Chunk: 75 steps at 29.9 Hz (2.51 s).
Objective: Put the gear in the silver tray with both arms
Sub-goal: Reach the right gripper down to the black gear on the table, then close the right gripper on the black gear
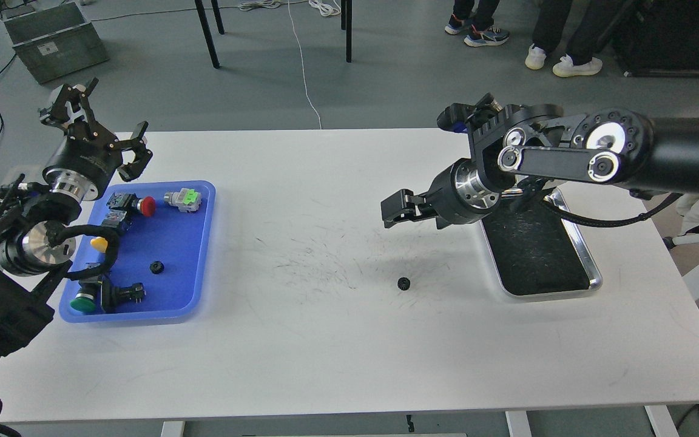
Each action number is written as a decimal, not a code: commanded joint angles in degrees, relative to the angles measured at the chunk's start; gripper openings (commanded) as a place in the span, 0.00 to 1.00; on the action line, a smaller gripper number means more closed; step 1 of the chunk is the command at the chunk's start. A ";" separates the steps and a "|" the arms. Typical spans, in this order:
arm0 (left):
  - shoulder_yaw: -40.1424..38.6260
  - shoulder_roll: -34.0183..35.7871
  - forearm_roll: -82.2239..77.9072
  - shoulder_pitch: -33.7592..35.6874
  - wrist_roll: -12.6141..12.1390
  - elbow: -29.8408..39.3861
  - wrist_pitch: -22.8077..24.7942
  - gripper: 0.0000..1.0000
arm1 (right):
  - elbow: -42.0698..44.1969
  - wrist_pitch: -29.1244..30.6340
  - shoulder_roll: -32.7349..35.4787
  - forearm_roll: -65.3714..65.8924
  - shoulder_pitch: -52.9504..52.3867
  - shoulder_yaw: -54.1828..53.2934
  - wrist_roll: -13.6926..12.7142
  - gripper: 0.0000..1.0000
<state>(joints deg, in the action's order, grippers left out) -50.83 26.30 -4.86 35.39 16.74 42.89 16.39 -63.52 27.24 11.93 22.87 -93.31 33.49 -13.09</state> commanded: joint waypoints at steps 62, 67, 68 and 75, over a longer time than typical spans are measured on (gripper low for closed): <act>-0.05 2.00 0.03 -3.31 6.99 0.09 0.75 0.98 | 10.44 0.76 -11.93 -2.84 9.11 5.00 -3.08 0.69; -0.05 2.00 0.03 -3.31 6.99 0.09 0.75 0.98 | 10.44 0.76 -11.93 -2.40 9.38 5.00 -3.08 0.64; -0.05 2.00 0.03 -3.31 6.99 0.09 0.75 0.98 | 10.35 0.76 -11.93 -2.31 9.38 5.00 -3.08 0.61; -0.05 2.00 0.12 -3.31 7.17 0.09 0.66 0.98 | 10.61 0.76 -11.93 -0.20 9.82 5.00 -3.08 0.48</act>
<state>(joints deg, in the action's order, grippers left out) -50.88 28.29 -4.80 32.08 23.75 42.98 17.09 -53.06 28.00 0.00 22.31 -83.70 38.50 -16.18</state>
